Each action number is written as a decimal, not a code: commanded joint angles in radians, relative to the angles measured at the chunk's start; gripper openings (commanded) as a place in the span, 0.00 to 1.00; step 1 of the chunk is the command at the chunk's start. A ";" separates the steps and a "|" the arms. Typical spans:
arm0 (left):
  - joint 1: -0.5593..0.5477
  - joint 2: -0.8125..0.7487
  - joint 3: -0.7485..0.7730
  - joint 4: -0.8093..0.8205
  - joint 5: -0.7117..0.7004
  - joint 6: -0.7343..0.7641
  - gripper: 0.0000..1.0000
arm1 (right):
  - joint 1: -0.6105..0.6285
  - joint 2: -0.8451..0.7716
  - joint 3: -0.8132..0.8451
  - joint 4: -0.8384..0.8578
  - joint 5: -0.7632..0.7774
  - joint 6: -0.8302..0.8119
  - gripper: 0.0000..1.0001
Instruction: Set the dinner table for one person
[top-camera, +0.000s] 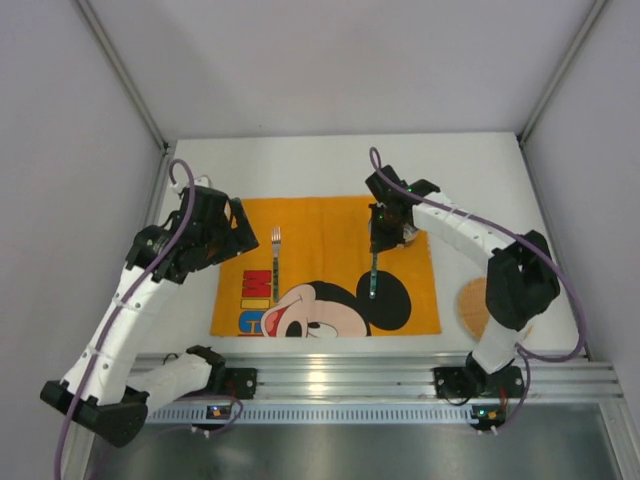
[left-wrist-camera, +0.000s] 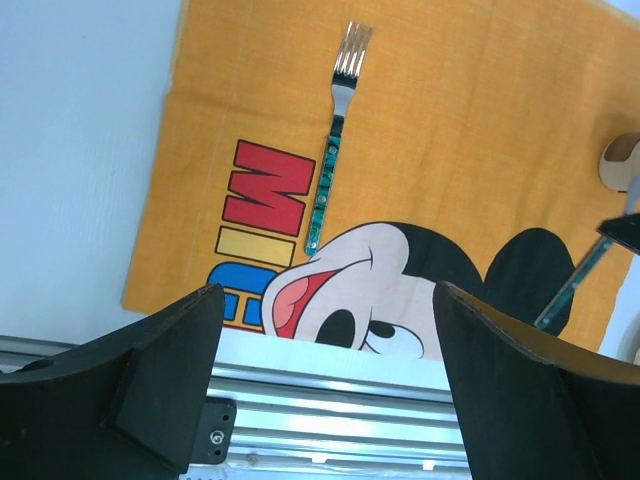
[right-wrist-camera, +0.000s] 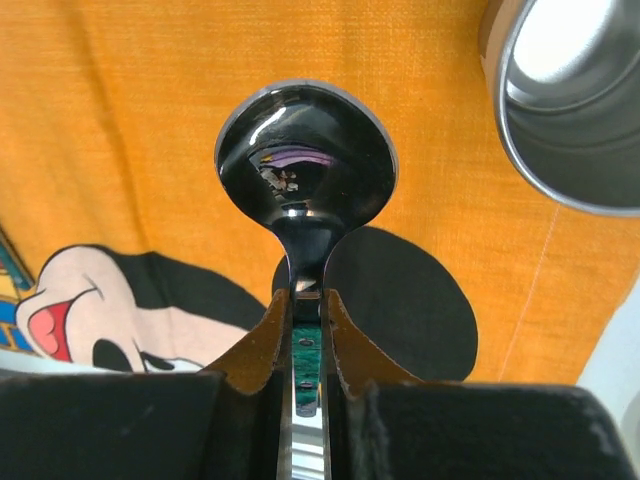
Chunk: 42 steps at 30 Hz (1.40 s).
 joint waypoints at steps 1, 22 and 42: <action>0.001 -0.075 -0.007 -0.076 -0.017 -0.014 0.90 | 0.015 0.046 0.026 0.065 0.008 0.003 0.00; 0.001 -0.014 -0.070 0.026 0.012 0.140 0.90 | 0.013 0.361 0.190 0.010 0.083 -0.045 0.24; 0.001 -0.035 -0.264 0.153 0.056 0.186 0.90 | 0.020 -0.166 -0.122 -0.059 0.161 0.000 0.45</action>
